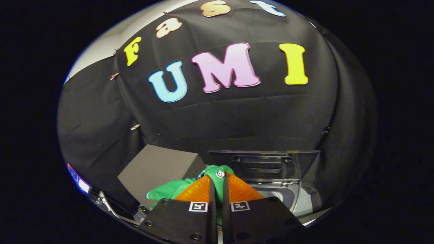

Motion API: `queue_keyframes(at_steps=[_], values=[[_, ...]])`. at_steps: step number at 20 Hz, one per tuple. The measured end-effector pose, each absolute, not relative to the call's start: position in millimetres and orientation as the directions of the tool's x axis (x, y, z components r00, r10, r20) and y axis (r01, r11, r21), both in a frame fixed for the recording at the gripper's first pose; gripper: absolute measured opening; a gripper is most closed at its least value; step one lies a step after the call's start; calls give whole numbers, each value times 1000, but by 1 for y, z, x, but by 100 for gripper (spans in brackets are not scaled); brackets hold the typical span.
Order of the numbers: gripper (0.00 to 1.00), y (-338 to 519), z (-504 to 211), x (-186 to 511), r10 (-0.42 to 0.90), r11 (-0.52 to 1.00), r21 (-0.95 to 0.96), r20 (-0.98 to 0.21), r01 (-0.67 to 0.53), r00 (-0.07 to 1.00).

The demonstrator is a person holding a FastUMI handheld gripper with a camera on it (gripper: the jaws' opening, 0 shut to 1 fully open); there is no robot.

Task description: Put the clothes into the washing machine and then close the washing machine lid.

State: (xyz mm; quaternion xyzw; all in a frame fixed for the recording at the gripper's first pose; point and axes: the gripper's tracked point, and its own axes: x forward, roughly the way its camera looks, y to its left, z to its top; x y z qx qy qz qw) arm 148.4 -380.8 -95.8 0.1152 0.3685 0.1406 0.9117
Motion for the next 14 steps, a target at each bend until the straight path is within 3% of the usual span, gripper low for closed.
queue_keyframes(at_steps=[5, 14], values=[[10, -401, -129, 153, 295, 948, 296, -690, -115, 661], [10, -421, -125, 200, 256, 956, 281, -639, -90, 726]])
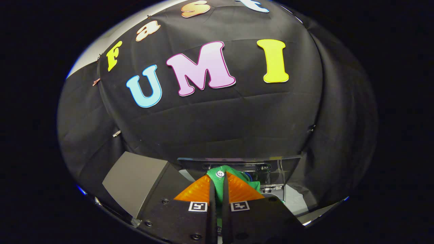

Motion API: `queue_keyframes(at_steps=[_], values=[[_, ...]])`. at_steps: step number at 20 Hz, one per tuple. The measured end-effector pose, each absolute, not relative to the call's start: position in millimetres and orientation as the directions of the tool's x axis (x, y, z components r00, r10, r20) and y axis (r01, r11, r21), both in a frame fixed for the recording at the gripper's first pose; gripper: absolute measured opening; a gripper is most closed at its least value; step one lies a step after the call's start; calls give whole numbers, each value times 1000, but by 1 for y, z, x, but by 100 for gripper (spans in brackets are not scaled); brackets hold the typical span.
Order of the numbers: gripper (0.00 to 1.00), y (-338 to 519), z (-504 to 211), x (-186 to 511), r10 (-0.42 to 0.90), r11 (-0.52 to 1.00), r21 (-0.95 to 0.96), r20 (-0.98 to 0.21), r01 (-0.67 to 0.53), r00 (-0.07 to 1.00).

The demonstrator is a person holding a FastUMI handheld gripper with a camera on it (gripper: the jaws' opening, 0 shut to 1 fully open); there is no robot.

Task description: Put the clothes into the washing machine and then close the washing machine lid.

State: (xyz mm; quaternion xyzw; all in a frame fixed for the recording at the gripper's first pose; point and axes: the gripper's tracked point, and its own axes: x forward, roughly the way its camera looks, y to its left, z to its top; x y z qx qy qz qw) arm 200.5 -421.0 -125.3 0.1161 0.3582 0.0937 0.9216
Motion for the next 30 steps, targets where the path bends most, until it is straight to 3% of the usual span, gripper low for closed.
queue_keyframes(at_steps=[12, 22, 30], values=[[10, -381, -115, 221, 298, 954, 202, -561, -222, 773], [10, -407, -270, 173, 192, 981, 147, -784, -125, 591], [10, -429, -375, 131, 39, 997, -5, -850, -83, 525]])
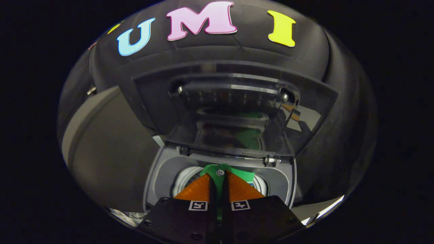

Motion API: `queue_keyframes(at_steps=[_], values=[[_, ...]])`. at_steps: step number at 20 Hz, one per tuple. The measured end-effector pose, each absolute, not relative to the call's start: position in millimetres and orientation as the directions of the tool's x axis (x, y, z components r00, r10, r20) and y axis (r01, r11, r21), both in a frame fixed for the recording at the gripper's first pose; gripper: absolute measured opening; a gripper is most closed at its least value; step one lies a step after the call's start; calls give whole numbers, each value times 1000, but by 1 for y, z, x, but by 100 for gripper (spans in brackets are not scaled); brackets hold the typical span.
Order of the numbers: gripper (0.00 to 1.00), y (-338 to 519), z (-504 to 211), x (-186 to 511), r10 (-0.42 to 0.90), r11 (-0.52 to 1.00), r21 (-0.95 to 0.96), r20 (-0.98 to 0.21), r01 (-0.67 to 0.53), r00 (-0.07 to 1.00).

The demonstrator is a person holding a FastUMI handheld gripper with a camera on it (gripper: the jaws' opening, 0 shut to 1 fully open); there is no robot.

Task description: Put the clothes into the washing machine and then close the washing machine lid.

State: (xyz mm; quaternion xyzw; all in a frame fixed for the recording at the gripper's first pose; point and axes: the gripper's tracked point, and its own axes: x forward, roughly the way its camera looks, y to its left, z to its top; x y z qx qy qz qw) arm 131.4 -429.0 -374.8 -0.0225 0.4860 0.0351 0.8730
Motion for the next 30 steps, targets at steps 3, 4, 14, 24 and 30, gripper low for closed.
queue_keyframes(at_steps=[3, 4, 14, 24, 30], values=[[11, -427, -417, 100, 27, 999, 36, -918, 14, 395], [10, -431, -427, 100, 22, 999, 38, -926, 34, 377], [10, -435, -442, 88, 11, 999, 23, -939, 31, 342], [99, -444, -439, 110, -27, 998, -1, -912, 65, 409], [99, -441, -397, 131, -31, 993, 31, -864, 114, 502]])
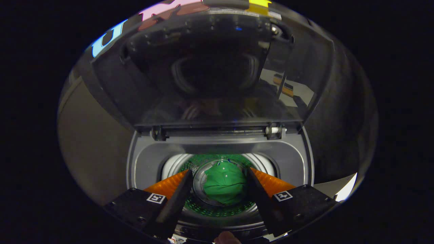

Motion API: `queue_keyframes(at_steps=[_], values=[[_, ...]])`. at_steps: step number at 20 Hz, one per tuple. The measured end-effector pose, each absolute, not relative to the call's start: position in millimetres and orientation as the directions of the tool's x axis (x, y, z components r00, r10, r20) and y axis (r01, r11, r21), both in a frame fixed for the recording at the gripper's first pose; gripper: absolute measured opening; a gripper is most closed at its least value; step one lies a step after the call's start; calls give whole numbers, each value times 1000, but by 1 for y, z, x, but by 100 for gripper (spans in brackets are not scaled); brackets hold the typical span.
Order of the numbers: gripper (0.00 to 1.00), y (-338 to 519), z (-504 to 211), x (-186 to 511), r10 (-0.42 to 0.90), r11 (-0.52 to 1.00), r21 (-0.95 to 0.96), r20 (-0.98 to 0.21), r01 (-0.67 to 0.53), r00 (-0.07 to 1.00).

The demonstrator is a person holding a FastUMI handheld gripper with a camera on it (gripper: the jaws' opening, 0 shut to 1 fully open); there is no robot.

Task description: Put the clothes into the washing machine and then close the washing machine lid.

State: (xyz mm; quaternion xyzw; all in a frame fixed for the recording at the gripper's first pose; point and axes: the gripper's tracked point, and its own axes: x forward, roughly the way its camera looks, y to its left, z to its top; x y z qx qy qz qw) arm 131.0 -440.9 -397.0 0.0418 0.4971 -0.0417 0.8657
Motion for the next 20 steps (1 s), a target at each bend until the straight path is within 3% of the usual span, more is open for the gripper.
queue_keyframes(at_steps=[4, 9, 13, 15, 16, 20], values=[[99, -451, -326, 182, -70, 994, 12, -697, 108, 713], [99, -415, -241, 212, 80, 989, 145, -562, 3, 823], [98, -402, -184, 262, 66, 997, 61, -368, -47, 927], [98, -409, -203, 286, 43, 999, 39, -422, -29, 905], [98, -415, -236, 281, 21, 1000, 22, -539, -11, 842], [100, -406, -284, 301, 90, 995, 77, -546, -57, 833]])
